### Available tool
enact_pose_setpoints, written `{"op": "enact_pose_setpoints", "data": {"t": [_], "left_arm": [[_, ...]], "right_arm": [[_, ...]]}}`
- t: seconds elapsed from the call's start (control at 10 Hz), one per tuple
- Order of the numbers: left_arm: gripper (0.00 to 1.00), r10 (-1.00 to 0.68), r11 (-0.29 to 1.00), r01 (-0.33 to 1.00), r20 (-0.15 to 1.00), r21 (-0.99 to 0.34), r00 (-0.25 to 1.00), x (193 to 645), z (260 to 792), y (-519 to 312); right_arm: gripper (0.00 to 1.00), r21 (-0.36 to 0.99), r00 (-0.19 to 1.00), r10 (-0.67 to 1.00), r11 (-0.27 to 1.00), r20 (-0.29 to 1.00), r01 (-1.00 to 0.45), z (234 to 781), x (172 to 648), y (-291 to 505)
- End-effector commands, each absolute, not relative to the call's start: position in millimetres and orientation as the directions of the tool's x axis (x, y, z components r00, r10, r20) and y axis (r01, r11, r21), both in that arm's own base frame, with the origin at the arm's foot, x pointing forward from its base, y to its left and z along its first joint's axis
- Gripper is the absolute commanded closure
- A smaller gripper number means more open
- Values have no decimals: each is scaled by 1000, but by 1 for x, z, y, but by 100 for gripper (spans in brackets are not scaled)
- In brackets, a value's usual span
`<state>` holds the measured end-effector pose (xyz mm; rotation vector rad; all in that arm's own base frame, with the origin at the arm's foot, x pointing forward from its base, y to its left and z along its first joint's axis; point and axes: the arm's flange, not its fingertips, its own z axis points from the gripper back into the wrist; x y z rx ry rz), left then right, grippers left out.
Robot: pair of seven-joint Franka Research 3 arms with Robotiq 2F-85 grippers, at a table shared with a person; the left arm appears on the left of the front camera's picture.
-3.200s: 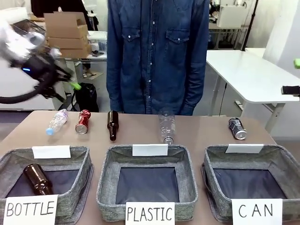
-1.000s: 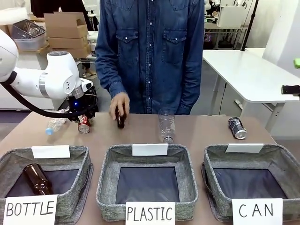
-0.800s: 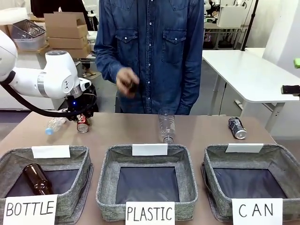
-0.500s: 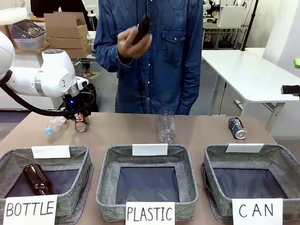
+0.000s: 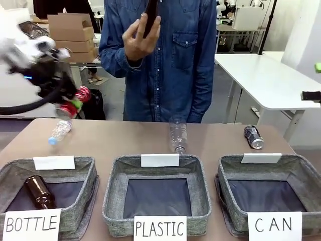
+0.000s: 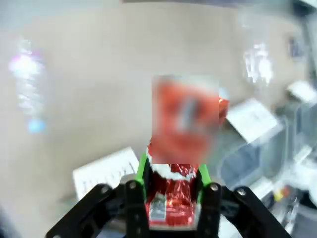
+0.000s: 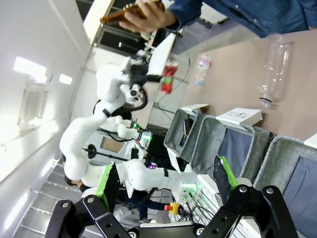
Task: Sort the can waste into the basket.
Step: Pick up the can waste from the table and place it in the right Fabric basket.
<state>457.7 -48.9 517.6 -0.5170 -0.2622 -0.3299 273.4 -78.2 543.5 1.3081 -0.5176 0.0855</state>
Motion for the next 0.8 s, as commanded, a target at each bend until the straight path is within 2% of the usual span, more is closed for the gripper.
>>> {"op": "enact_pose_setpoints", "data": {"t": [0.0, 0.1, 0.3, 0.4, 0.5, 0.6, 0.7], "left_arm": [[100, -447, 640, 569, 353, -516, 822, 393, 494, 29], [100, -335, 702, 502, 388, -505, 859, 386, 492, 39], [100, -238, 688, 460, 425, -561, 873, 377, 493, 74], [100, -155, 657, 466, 499, -592, 853, 349, 501, 118], [100, -130, 531, 570, 604, -627, 786, 313, 511, 179], [100, 21, 501, 479, 563, -721, 826, 287, 519, 242], [100, 66, 452, 436, 516, -778, 854, 274, 516, 276]], "right_arm": [[0, 890, 870, -233, 258, 434, -375, 544, 276, -77], [0, 890, 870, -233, 258, 434, -375, 544, 276, -77], [0, 890, 870, -233, 258, 434, -375, 544, 276, -77], [0, 890, 870, -233, 258, 434, -375, 544, 276, -77], [0, 890, 870, -233, 258, 434, -375, 544, 276, -77], [0, 890, 870, -233, 258, 434, -375, 544, 276, -77], [0, 890, 870, -233, 258, 434, -375, 544, 276, -77]]}}
